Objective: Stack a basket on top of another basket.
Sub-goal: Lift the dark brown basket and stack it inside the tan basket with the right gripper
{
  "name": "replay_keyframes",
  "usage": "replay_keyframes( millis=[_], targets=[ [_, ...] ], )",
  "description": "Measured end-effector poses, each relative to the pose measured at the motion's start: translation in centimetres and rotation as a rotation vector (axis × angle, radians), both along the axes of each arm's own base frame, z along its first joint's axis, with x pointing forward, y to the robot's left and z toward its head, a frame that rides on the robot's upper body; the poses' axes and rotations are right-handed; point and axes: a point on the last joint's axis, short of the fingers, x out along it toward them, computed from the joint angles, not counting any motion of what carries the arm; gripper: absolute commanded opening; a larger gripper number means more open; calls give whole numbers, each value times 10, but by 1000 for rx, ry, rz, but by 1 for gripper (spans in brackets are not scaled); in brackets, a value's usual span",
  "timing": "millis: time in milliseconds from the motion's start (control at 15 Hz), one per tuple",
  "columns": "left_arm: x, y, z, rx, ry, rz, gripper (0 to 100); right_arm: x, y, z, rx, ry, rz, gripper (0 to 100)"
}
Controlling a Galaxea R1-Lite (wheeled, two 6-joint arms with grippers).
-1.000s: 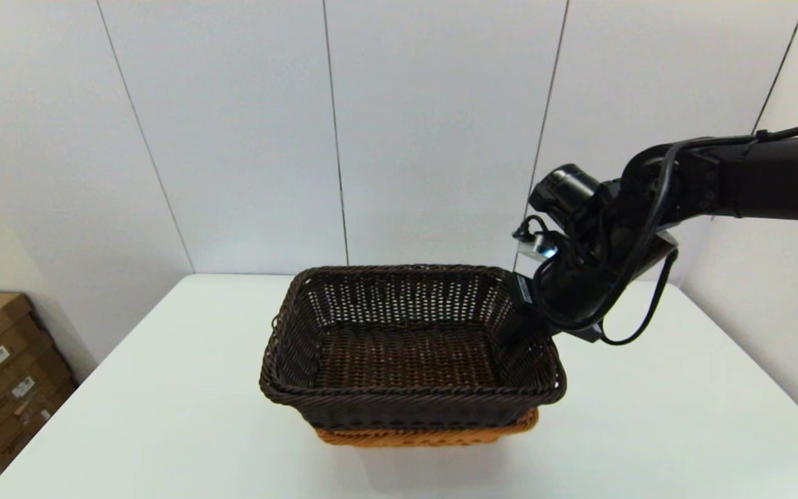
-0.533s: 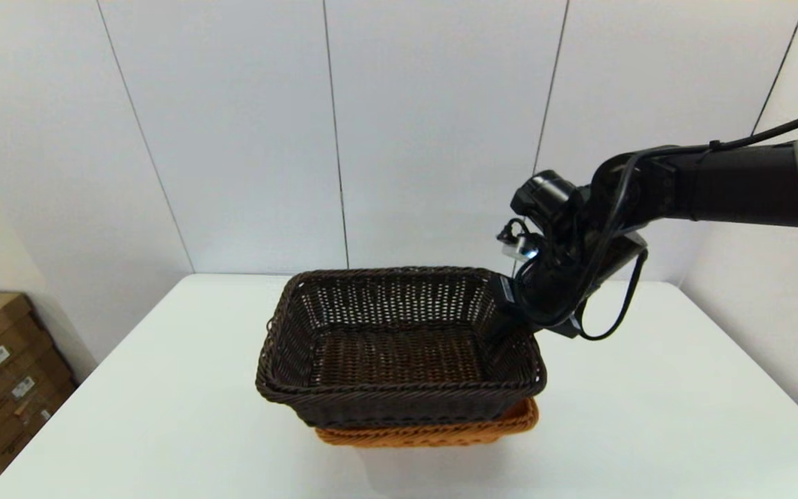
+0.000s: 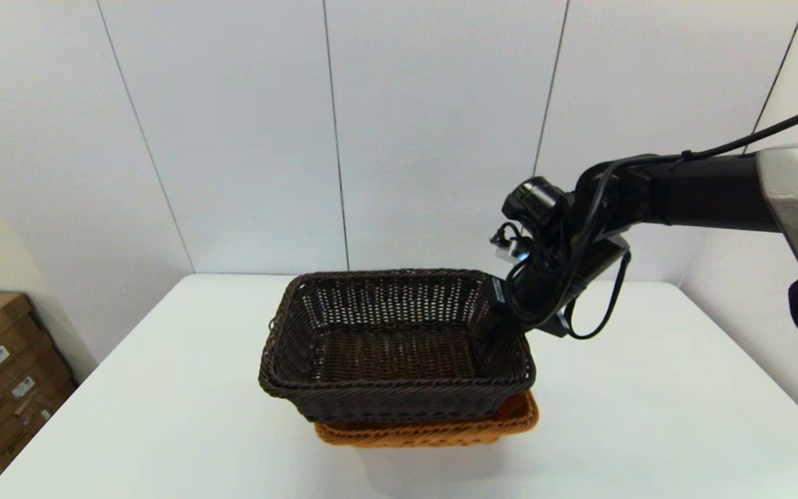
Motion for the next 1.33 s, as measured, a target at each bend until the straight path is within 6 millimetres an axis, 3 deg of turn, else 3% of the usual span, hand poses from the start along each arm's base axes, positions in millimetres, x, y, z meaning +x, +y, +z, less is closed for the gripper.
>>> replay_keyframes(
  millis=[1333],
  targets=[
    [0, 0, 0, 0, 0, 0, 100, 15, -24, -12, -25, 11, -14, 0]
  ],
)
